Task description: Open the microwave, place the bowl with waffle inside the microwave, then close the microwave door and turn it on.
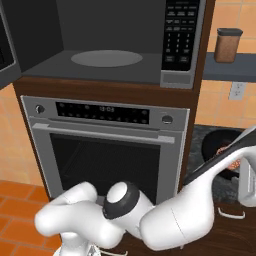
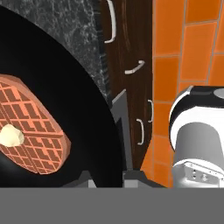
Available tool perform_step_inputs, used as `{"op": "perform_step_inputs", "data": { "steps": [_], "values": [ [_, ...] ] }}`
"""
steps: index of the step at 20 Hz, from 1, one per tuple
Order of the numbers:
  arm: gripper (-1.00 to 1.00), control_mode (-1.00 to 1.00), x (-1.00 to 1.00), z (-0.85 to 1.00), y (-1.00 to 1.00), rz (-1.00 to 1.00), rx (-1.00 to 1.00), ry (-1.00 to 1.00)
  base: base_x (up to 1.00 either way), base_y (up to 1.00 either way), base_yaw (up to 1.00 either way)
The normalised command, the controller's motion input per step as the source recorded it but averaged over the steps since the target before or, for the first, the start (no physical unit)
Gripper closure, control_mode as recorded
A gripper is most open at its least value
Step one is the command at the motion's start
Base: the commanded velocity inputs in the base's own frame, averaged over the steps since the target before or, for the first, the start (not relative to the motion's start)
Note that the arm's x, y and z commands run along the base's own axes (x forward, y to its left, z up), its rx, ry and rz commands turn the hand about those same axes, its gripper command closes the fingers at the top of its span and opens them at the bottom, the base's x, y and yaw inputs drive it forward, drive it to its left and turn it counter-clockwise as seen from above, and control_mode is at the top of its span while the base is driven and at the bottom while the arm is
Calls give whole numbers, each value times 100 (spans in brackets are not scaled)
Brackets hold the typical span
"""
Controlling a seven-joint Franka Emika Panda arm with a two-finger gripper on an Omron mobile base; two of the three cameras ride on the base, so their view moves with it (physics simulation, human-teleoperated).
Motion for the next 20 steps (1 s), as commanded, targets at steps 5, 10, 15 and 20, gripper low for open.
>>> {"op": "perform_step_inputs", "data": {
  "steps": [5,10,15,20],
  "values": [
    [100,-100,-76,77,70,-2,-7,-2,0,0,0],
    [100,-100,-88,57,65,-2,-9,-20,0,0,0],
    [100,-100,-34,38,99,1,-5,-20,0,0,0],
    [100,-100,-30,38,100,2,-5,-20,0,0,0]
  ]
}}
